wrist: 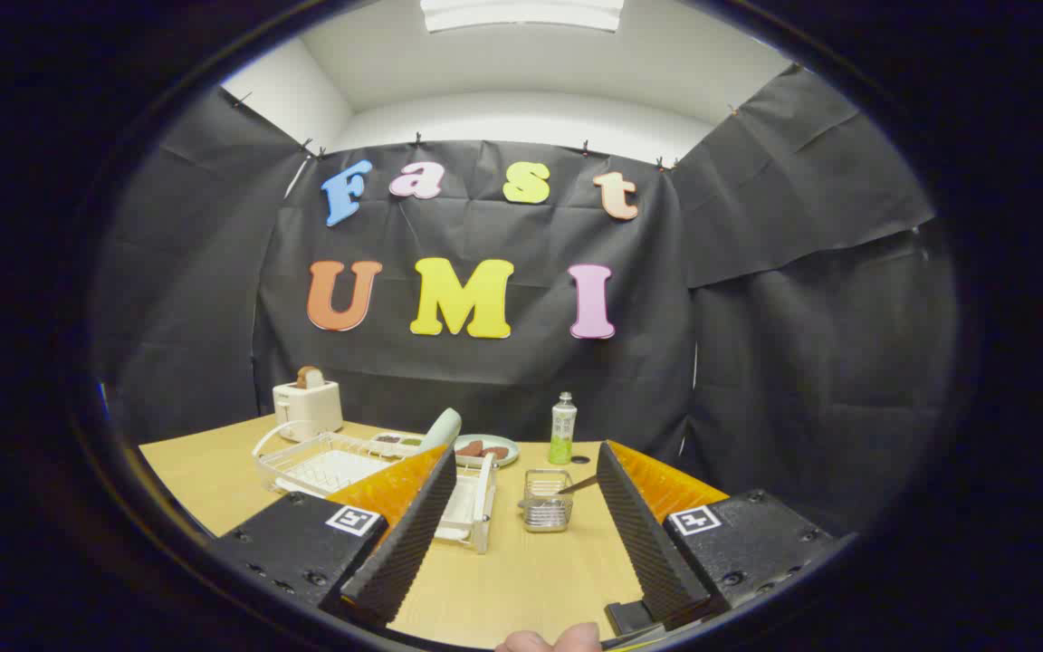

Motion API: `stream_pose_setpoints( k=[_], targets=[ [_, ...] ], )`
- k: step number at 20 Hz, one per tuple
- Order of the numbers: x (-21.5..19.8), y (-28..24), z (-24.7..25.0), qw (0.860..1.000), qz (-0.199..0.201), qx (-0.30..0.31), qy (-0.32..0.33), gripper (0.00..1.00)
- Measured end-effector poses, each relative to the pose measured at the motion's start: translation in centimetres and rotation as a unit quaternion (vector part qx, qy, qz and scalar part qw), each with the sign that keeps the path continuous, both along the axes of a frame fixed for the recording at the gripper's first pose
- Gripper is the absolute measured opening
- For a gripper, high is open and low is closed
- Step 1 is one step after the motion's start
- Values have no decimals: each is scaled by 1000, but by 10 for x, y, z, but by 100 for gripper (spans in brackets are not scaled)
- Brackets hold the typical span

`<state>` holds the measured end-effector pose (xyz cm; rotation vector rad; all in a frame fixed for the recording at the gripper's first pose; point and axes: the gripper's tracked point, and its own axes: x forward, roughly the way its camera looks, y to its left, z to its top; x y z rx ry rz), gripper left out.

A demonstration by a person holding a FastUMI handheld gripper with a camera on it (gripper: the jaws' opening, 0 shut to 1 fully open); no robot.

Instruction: Take the plate from the dish rack, then take the spoon from the basket and place it into the plate.

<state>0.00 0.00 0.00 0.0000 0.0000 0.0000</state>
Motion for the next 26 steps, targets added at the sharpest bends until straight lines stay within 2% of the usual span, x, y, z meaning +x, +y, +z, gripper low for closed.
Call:
stream_pose_setpoints(
  k=[7,17,26],
  targets=[
    [-3,-3,8,1000,-6,14,-12,100],
    [-4,-2,17,999,8,27,-15,100],
    [5,-31,23,1000,-27,16,-1,100]
  ],
)
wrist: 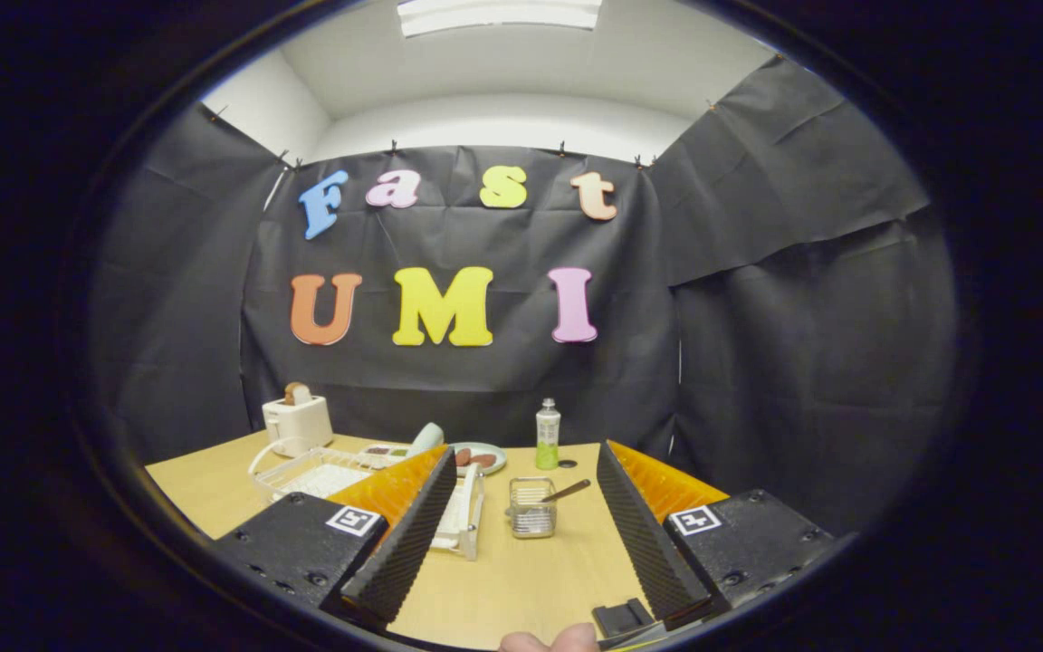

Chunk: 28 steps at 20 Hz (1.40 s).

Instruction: Take the plate from the dish rack, then take the spoon from the basket and place it into the plate.

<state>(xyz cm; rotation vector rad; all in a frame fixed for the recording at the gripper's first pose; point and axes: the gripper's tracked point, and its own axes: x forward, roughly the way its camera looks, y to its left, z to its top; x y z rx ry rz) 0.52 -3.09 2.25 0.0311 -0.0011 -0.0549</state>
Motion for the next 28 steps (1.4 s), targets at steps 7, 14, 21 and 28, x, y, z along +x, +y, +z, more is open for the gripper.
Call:
stream_pose_setpoints(
  k=[7,14,21,28],
  targets=[
    [41,21,4,999,35,7,35,100],
    [117,54,-10,990,77,6,117,100],
    [181,73,-29,967,99,-31,231,100],
    [239,112,-36,924,131,55,356,100]
  ],
)
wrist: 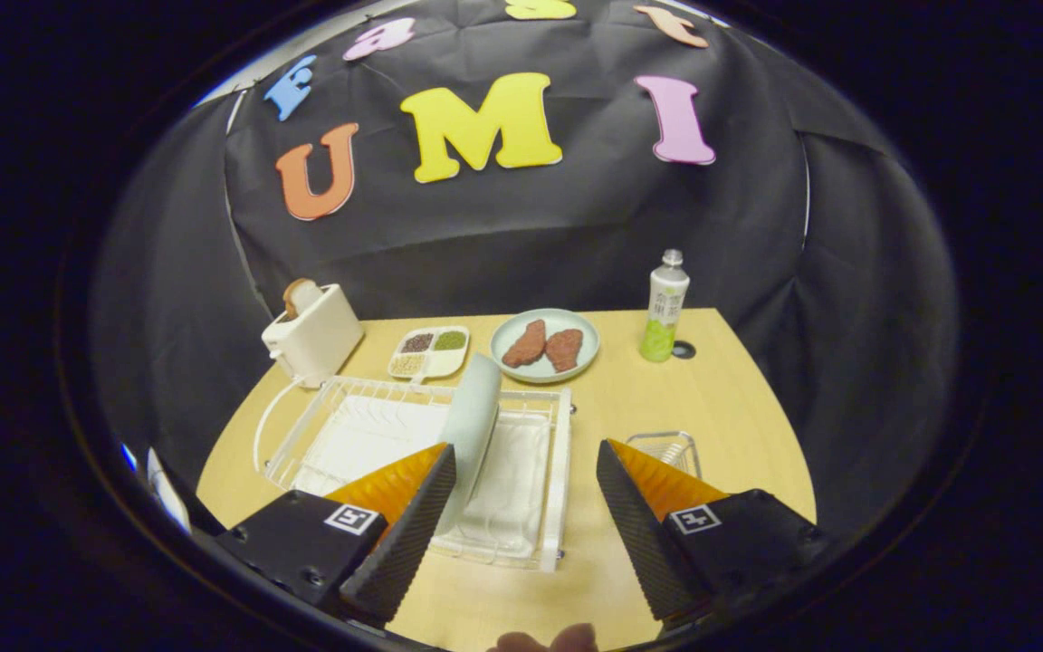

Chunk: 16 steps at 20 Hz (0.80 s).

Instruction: Take the plate from the dish rack, then take the spoon from the basket and place it into the plate.

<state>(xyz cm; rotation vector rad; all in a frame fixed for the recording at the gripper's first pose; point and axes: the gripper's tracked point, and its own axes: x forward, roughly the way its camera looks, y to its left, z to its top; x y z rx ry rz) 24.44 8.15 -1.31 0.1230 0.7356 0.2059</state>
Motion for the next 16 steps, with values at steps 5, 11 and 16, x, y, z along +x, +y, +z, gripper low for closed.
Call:
stream_pose_setpoints(
  k=[5,11,16],
  targets=[
    [24,24,12,999,-10,33,33,100],
    [19,42,25,1000,6,-3,23,100],
    [28,42,11,997,-4,-49,59,100]
  ],
)
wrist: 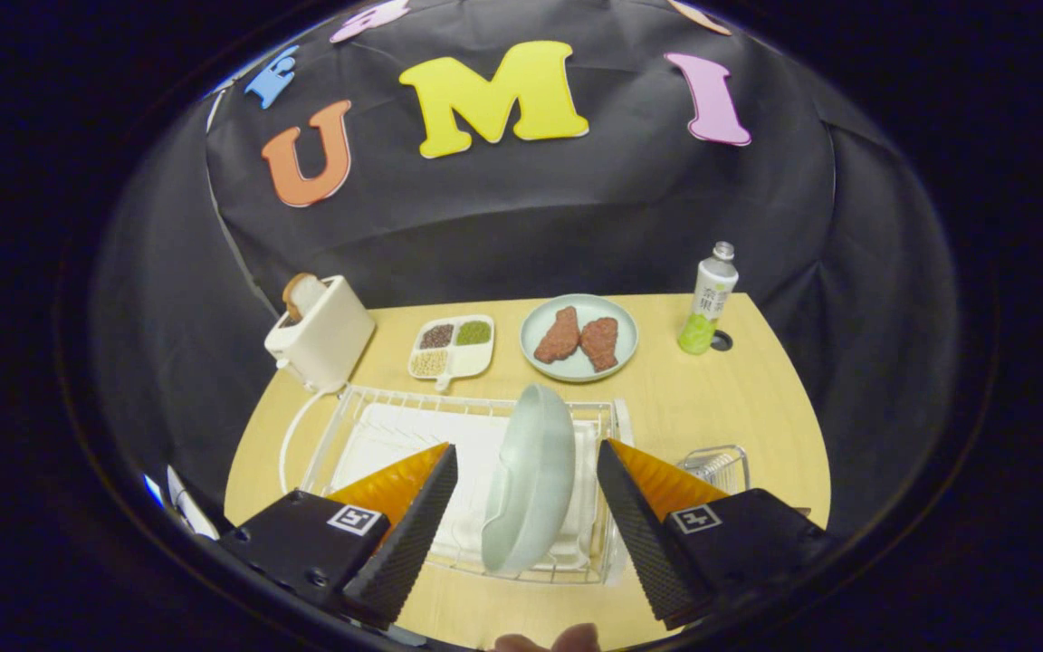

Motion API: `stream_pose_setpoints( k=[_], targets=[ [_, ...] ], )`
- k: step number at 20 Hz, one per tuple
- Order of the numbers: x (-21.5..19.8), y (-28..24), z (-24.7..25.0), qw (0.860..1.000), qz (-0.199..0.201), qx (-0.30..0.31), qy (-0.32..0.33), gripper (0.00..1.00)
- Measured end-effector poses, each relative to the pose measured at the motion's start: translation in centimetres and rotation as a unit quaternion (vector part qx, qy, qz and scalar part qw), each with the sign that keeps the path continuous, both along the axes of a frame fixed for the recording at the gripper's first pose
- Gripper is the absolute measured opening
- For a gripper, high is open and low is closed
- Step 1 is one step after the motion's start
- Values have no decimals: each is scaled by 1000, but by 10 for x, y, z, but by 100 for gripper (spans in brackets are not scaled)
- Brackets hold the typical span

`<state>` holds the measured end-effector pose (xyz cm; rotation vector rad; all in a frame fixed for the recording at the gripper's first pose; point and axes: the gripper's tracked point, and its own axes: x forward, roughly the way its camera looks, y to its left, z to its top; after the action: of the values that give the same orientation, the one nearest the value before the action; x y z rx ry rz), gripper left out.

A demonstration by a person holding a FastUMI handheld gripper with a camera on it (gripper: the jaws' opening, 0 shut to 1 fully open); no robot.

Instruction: Take the plate from the dish rack, then take the spoon from the basket and place it into the plate.

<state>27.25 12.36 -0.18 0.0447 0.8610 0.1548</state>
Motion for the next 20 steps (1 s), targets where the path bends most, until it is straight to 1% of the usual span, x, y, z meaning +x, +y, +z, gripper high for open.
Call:
stream_pose_setpoints(
  k=[3,6,8,10,13,14,16,17,20],
  targets=[
    [8,2,-13,999,0,-29,34,100],
    [16,8,-30,997,-2,-29,76,100],
    [22,3,-39,995,-20,-35,91,100],
    [26,1,-46,993,-38,-39,108,95],
    [21,4,-53,988,-60,-45,132,75],
    [21,4,-53,988,-66,-50,133,68],
    [22,1,-50,986,-85,-64,128,51],
    [20,0,-49,985,-92,-71,126,34],
    [19,-4,-32,984,-108,-88,108,32]
  ],
)
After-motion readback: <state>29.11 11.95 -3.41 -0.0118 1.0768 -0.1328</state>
